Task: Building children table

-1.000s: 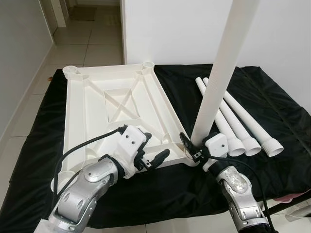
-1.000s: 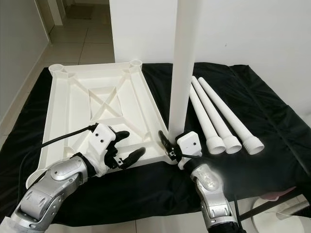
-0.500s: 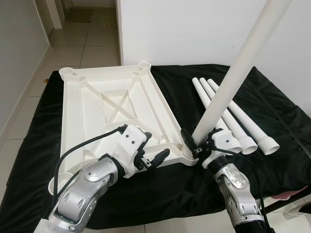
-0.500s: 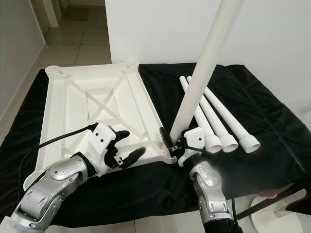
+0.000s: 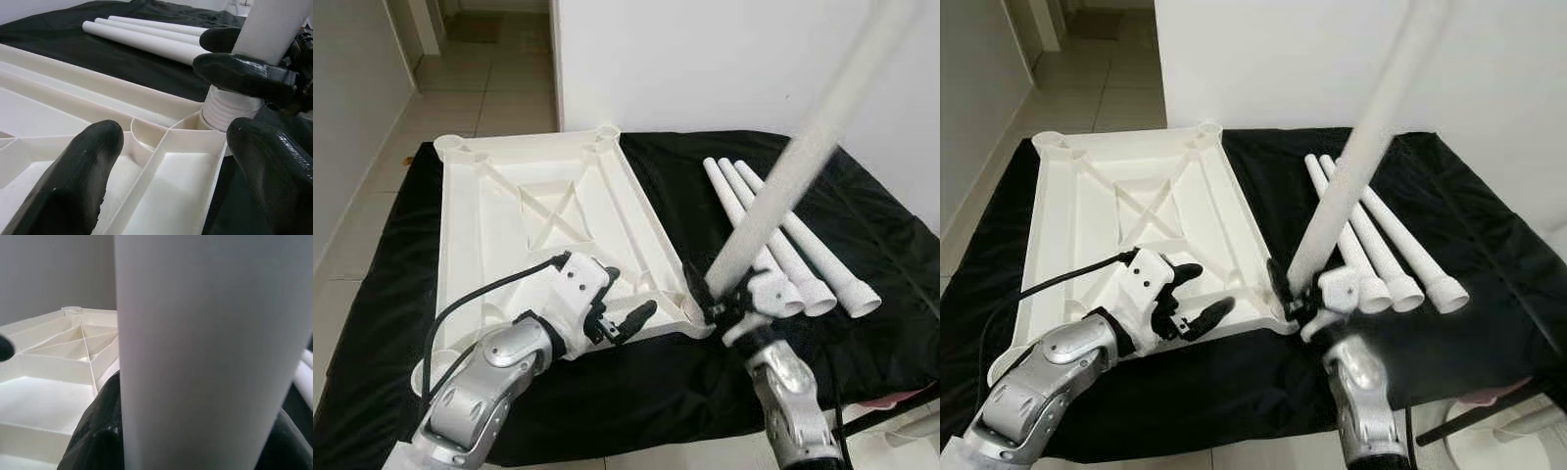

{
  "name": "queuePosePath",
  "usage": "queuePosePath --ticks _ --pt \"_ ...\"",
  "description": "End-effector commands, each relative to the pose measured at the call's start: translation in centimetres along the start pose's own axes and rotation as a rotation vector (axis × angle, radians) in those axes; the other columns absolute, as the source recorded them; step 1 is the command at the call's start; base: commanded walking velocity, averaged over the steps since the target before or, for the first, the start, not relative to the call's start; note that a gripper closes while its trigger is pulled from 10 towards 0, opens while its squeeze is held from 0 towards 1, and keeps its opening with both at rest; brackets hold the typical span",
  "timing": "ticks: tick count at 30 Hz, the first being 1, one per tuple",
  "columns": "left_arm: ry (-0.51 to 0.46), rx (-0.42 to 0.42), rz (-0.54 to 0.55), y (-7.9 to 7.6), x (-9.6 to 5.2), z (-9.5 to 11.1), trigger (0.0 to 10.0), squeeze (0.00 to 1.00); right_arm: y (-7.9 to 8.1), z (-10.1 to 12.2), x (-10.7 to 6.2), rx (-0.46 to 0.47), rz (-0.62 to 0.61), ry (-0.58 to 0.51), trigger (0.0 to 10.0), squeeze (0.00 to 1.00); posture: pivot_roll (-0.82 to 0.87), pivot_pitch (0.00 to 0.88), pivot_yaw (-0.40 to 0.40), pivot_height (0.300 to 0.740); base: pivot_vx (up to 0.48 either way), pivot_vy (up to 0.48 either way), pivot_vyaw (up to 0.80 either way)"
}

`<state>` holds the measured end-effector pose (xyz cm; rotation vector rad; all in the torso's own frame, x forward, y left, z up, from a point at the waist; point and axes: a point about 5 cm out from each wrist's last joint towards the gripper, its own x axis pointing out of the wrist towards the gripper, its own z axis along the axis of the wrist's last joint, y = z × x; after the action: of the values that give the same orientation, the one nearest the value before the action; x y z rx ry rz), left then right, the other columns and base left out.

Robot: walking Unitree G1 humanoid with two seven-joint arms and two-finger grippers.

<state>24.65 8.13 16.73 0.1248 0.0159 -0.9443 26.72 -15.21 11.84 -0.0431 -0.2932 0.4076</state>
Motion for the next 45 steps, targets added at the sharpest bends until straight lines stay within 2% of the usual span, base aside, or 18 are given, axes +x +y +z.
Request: queuePosePath --ticks 1,13,15,20,31,38,45 --pt "0.009 -0.007 0.002 0.1 0.0 -0.1 10.0 0.0 -0.2 -2.6 -1.6 0.017 -0.025 0.146 10.0 0.0 -0.02 0.08 -0.025 0.74 0.0 0.0 0.0" --pt "0.013 -0.006 0.005 0.1 -0.2 -0.2 10.0 0.0 0.4 -3.0 -1.2 0.055 0.025 0.209 10.0 0.0 -0.02 0.084 -0.019 0.74 0.0 0.0 0.0" --pt "0.013 -0.003 0.003 0.1 -0.1 -0.1 10.0 0.0 0.3 -3.4 -0.4 0.082 0.056 0.274 10.0 0.0 -0.02 0.081 -0.021 0.74 0.0 0.0 0.0" --pt "0.011 -0.003 0.006 0.2 0.0 -0.1 10.0 0.0 0.1 -3.6 -0.1 0.053 0.066 0.299 10.0 0.0 -0.02 0.078 -0.024 0.74 0.0 0.0 0.0" --pt "0.008 -0.003 0.012 0.2 0.0 -0.1 10.0 0.0 0.0 -4.0 0.0 0.101 0.043 0.337 10.0 0.0 -0.02 0.075 -0.029 0.74 0.0 0.0 0.0" --pt "0.011 0.0 0.009 0.2 -0.1 -0.1 10.0 0.0 -0.5 -3.9 0.4 0.205 -0.011 0.369 10.0 0.0 -0.02 0.074 -0.025 0.74 0.0 0.0 0.0" --pt "0.012 0.0 0.007 0.2 -0.1 -0.1 10.0 0.0 -0.7 -3.8 0.7 0.221 -0.02 0.378 10.0 0.0 -0.02 0.07 -0.024 0.74 0.0 0.0 0.0"
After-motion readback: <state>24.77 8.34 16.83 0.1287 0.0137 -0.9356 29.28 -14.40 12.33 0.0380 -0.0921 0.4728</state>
